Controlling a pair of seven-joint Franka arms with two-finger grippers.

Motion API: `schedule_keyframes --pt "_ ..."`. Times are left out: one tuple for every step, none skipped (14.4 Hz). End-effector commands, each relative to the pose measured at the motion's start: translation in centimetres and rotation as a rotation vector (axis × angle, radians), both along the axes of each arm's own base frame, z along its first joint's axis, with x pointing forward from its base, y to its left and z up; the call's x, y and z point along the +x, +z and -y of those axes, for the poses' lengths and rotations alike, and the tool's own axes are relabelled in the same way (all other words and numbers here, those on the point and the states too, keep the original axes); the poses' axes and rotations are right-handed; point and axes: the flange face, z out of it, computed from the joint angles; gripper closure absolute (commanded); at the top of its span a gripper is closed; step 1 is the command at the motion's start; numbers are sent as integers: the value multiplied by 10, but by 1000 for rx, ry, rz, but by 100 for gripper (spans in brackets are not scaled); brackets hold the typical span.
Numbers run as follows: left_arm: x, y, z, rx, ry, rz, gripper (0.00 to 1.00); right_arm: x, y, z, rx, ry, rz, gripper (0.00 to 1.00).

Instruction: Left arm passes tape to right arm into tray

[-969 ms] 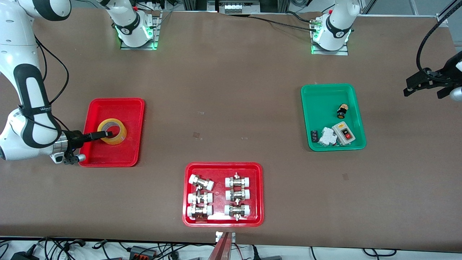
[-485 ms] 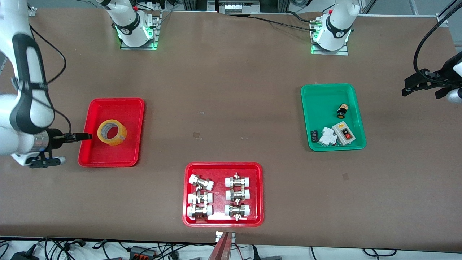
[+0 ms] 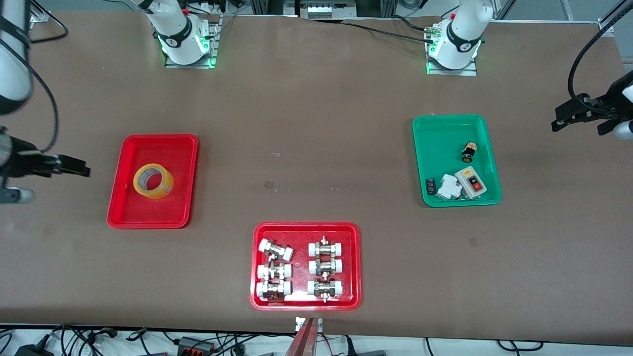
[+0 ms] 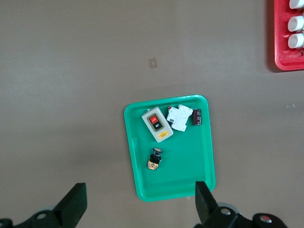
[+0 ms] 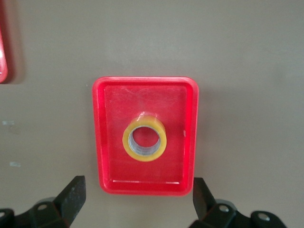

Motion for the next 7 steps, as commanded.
schedule_keyframes --pt "2 5 -1 19 -18 -7 0 2 28 5 -12 -27 25 0" --pt "2 4 -1 19 -18 -7 0 3 28 4 -16 -30 29 0" --pt "2 5 -2 21 -18 -5 0 4 30 4 -17 -37 43 0" --pt "2 5 -3 21 -16 -5 0 8 32 4 -19 -38 76 0" --pt "2 5 -3 21 -16 -7 0 11 35 6 -21 -38 107 0" --pt "2 5 -1 22 -18 -4 0 12 35 8 -23 -32 110 0" --pt "2 5 0 22 -19 -5 0 15 37 2 -29 -22 134 0"
